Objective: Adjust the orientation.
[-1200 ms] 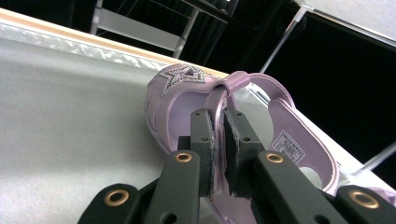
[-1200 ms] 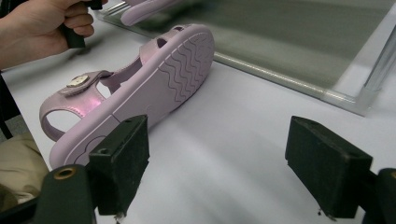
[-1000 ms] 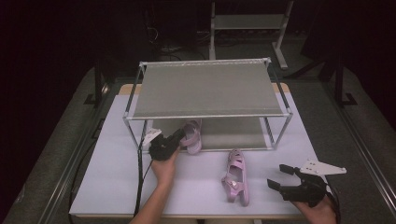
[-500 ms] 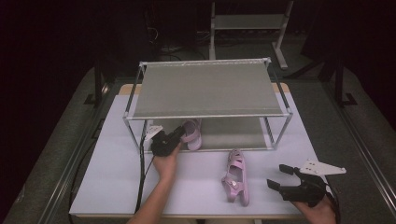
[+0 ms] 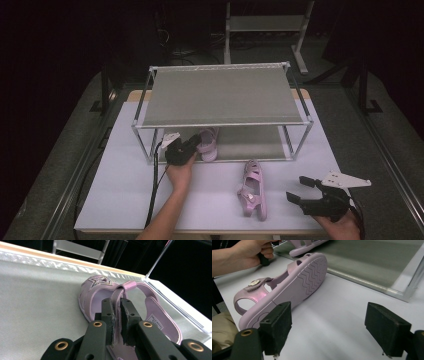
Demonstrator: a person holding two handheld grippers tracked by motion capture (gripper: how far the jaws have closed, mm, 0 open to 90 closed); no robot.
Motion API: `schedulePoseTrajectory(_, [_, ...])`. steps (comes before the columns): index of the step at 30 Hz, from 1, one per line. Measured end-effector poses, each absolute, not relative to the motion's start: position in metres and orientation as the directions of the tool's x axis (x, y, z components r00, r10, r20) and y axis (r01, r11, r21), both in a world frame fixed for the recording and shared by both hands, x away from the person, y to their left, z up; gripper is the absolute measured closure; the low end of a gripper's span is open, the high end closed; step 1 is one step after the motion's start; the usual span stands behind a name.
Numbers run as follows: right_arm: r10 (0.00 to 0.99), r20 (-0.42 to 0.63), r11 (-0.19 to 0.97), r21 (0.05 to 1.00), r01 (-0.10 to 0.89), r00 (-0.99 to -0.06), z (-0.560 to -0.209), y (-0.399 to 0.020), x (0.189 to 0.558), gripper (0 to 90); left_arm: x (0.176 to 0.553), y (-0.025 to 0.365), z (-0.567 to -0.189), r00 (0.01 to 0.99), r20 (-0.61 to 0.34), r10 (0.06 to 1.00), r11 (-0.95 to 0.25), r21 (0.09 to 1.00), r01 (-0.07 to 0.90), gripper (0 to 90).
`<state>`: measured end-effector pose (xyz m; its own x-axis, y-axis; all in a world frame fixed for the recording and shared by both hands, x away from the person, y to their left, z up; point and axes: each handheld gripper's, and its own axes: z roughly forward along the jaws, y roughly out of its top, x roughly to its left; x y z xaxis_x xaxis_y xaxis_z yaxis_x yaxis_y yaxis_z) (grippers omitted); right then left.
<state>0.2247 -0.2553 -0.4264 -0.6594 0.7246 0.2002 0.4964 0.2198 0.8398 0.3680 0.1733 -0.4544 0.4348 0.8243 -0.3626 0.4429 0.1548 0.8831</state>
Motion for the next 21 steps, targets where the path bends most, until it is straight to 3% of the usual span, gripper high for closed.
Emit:
schedulePoseTrajectory(14, [0.721, 0.195, 0.228, 0.840, 0.493, -0.665, -0.4264, -0.2528, 0.2248, 21.3, 0.3693, 0.1686, -0.4552, 0.429, -0.419, 0.800, 0.204, 0.863, 0.462, 81.7])
schedulePoseTrajectory(21, [0.719, 0.196, 0.229, 0.839, 0.494, -0.667, -0.4263, -0.2531, 0.2239, 21.3, 0.3684, 0.1681, -0.4532, 0.462, -0.436, 0.773, 0.223, 0.867, 0.446, 75.4])
